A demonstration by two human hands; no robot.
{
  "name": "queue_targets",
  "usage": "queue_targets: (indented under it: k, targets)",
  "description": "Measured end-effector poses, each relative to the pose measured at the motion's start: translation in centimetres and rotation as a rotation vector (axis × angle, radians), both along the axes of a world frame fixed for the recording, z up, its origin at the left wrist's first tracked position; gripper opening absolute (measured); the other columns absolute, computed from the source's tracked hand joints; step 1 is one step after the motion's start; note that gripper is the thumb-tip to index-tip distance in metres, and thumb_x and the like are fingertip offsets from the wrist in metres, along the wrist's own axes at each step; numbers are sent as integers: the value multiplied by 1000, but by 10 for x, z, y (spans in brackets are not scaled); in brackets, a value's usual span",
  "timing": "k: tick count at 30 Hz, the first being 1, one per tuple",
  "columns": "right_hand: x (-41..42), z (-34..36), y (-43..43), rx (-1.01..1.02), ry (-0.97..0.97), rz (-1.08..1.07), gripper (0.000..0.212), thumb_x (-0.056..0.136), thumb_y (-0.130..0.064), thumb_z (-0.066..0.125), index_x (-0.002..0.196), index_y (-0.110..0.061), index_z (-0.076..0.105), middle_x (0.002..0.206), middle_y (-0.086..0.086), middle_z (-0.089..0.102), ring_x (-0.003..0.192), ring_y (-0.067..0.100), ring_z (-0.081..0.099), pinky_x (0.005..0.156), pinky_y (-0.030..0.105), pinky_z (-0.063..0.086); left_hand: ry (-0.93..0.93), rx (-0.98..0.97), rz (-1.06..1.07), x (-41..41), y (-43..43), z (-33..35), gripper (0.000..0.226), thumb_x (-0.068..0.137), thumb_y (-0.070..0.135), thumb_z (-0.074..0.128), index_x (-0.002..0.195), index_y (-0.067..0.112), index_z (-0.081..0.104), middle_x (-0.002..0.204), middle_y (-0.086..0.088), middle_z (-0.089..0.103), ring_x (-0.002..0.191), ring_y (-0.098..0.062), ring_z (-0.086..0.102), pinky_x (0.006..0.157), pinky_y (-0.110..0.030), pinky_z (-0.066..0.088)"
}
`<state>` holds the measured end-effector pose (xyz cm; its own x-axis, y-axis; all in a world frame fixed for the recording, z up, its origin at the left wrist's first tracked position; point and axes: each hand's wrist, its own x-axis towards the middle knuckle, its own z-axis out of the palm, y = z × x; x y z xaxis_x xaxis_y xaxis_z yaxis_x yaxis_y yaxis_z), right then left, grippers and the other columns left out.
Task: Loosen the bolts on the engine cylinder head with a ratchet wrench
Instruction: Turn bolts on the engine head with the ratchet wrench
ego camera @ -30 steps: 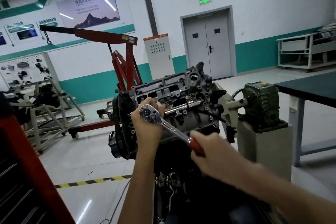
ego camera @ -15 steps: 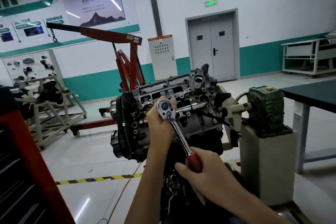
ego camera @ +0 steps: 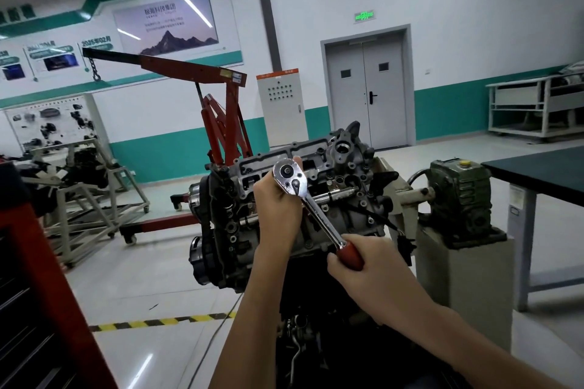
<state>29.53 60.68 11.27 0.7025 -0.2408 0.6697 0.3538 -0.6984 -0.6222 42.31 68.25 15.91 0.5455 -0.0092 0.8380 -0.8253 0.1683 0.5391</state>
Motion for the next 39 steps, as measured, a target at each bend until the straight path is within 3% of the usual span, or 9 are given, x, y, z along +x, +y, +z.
queue_targets:
  k: [3,6,11,18,21,27,32,37,39]
  targets:
    - [-7,12,-5,-47,10,-5,39,77,-17,61,47,-16,35,40,-5,31,39,11,32,40,15,25,-35,86,-5,-5,7,8,41,93,30,57,56,17,45,50,13,39,54,-5,33,52,-20,32]
    - [-13,22,-12,-85,36,-1,33,78,-19,61,52,-9,44,44,-4,38,41,10,35,42,17,29,3,126,-69,-6,15,16,35,89,31,64,60,13,55,55,4,48,60,-10,43,54,-13,37]
    - [-14,29,-19,-113,61,-7,31,78,-20,61,55,-5,45,45,-4,37,40,9,34,41,20,29,-22,190,-109,-7,19,26,36,88,21,67,57,39,63,49,18,49,49,2,37,50,-9,33]
    - [-14,25,-23,-110,52,-6,32,79,-20,61,56,-2,46,44,-5,36,40,9,33,41,19,27,-22,180,-92,-10,11,23,41,91,25,63,52,34,56,48,17,43,50,0,35,52,-13,33]
    - [-14,18,-21,-93,51,18,36,79,-21,61,52,-8,41,42,-6,35,38,9,32,39,16,26,-43,101,-71,-15,5,17,38,92,29,59,56,30,48,54,16,42,58,-3,39,59,-21,36]
    - [-5,-8,-14,-46,80,-21,41,78,-20,59,48,-17,31,43,-6,33,39,10,30,41,20,25,133,-243,-141,-27,-19,2,35,86,28,56,51,32,54,52,18,48,52,4,44,58,-8,40]
    - [8,-15,-31,-101,180,-72,38,76,-21,57,47,-19,33,45,-6,37,41,11,35,45,23,29,2,-60,29,-7,-18,-13,49,98,2,48,52,15,35,45,14,30,45,-1,26,59,-6,37]
    - [12,11,-63,-374,268,9,29,81,-23,58,56,-25,44,55,-6,49,42,4,46,46,15,40,-53,128,51,0,-1,-10,52,99,19,48,49,14,33,43,7,34,42,-6,29,43,-31,27]
    - [14,40,-83,-562,335,4,22,85,-22,55,63,-23,48,58,-5,54,45,4,49,50,15,45,-107,250,22,0,5,-6,50,98,22,48,49,21,34,43,9,34,42,-5,28,45,-28,26]
